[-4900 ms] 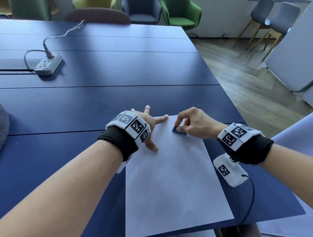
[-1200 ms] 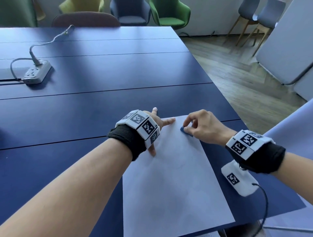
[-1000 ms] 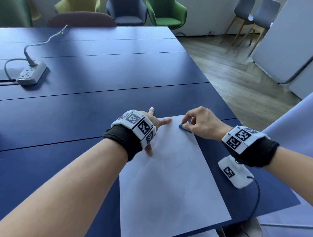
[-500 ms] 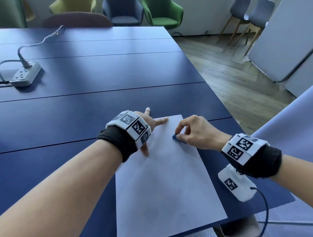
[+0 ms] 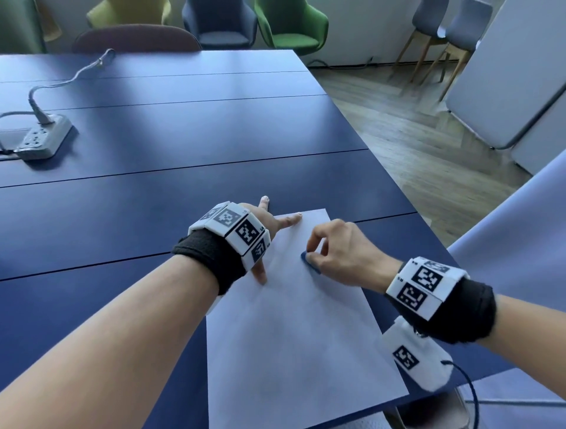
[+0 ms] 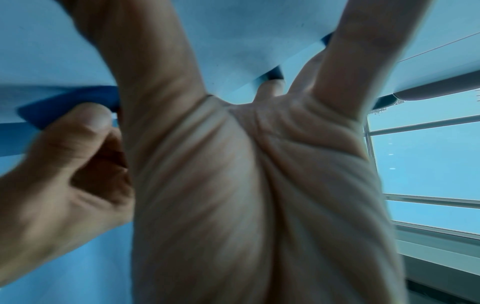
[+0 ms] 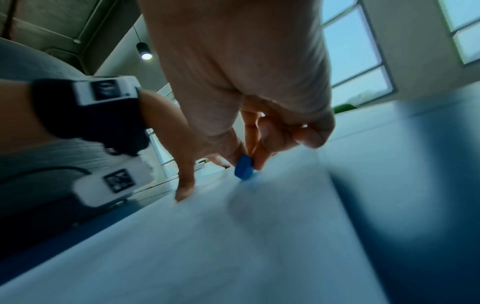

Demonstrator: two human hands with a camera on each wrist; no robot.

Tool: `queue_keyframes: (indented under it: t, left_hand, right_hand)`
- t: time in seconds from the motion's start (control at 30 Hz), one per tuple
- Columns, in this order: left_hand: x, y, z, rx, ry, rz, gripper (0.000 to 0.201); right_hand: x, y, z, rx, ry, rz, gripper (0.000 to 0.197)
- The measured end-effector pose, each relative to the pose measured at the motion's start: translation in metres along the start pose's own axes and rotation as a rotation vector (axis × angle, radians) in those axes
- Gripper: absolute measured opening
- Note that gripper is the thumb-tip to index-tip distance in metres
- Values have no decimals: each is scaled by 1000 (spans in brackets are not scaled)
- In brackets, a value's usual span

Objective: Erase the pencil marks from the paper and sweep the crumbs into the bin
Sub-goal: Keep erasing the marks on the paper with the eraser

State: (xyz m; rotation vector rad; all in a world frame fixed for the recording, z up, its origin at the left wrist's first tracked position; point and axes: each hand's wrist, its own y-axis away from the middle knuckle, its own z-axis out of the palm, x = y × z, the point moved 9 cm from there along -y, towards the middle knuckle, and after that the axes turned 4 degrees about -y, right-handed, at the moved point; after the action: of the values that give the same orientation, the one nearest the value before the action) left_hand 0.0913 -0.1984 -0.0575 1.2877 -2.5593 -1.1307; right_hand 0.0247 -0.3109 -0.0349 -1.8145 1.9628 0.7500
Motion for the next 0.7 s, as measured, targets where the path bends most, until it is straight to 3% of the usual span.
queue_keyframes:
  t: [0.17, 0.3, 0.43, 0.57, 0.7]
  left_hand:
    - [1, 3, -1, 9, 1, 1, 141]
    - [1, 4, -2, 5, 2, 7, 141]
    - [2, 6, -2, 12, -3, 8, 140]
    - [1, 4, 0, 5, 8, 10, 141]
    - [1, 2, 0, 32, -6, 17, 142]
  right_hand:
    - [10, -6, -14, 55, -40, 43, 6]
    - [-8, 4, 6, -75, -10, -41, 6]
    - [8, -8, -20, 35, -58, 19, 7]
    - [-12, 7, 10, -129, -29, -62, 3]
    - [-3, -24, -20, 22, -3, -30, 8]
